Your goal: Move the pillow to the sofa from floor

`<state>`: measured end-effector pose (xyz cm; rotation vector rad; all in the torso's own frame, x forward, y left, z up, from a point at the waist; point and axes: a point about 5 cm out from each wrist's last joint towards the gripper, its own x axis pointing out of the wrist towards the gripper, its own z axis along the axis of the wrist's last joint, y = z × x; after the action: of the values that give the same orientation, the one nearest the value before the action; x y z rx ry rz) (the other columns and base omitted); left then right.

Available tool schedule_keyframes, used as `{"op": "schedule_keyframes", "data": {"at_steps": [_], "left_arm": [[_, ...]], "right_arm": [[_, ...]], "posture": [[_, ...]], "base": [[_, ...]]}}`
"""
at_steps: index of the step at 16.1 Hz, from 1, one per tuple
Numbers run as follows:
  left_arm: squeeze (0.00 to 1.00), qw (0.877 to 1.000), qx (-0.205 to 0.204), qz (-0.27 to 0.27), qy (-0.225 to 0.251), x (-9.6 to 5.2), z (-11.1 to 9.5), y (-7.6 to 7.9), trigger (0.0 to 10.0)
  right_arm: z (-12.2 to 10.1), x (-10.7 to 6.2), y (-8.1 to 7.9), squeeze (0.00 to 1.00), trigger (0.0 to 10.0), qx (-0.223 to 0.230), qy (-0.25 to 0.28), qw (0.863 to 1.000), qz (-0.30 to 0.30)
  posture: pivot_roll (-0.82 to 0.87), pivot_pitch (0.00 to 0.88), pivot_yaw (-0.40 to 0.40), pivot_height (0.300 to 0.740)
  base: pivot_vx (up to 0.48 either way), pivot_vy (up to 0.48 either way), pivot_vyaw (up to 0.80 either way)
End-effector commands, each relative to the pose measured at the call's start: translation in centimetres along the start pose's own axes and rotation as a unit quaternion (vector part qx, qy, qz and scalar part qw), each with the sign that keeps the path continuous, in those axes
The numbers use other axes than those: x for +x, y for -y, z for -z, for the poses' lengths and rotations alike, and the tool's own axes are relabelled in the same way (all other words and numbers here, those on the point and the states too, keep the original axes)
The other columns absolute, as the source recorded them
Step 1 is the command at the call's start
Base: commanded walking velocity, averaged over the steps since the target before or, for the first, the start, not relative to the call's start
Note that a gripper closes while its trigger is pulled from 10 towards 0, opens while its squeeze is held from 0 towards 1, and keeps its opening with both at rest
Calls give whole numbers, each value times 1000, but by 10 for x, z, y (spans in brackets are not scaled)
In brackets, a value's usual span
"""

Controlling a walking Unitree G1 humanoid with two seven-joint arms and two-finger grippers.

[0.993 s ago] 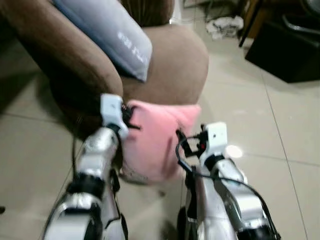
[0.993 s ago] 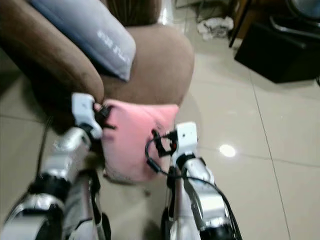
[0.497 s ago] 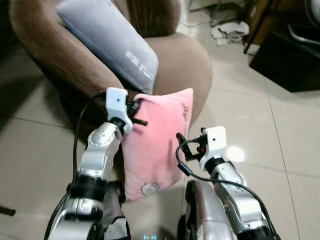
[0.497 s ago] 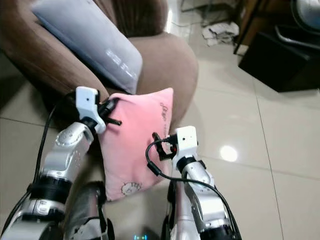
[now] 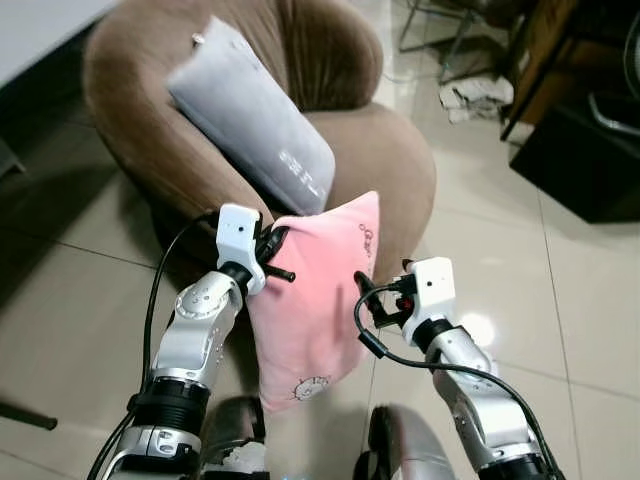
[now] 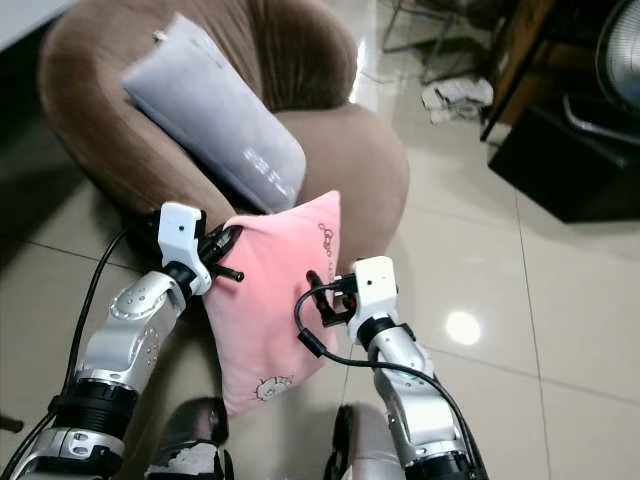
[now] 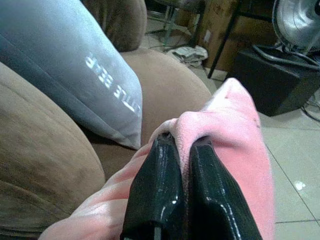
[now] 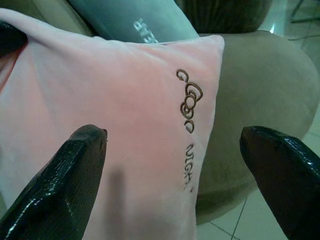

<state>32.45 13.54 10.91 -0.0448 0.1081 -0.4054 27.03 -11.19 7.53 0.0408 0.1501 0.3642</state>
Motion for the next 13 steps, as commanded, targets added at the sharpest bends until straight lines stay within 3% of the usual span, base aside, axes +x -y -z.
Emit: {"op": "schedule_keyframes", "data": {"at_steps": [1,5,8,13], "left_arm": [[0,1000,9,-4,12,1,-5,0,0],[0,1000,13,-11,-4,-4,7,-5,0],[0,1000,15,-8,-10,-11,13,-6,0],[0,1000,14,-10,-2,-4,10,-6,0]], "right_arm": [[3,-1,4,0,10000,-4,-4,1000,4],[3,-1,7,0,10000,-10,-3,1000,12],[5,-6,7,0,10000,-5,-2,1000,27],[8,-11,6,0,10000,-19,1,999,30]], "posture": [[13,47,-66,708],[5,50,-59,740],[-9,77,-55,740],[-39,55,-31,740]], "base": [[0,0,0],[0,0,0],[0,0,0],[0,0,0]]}}
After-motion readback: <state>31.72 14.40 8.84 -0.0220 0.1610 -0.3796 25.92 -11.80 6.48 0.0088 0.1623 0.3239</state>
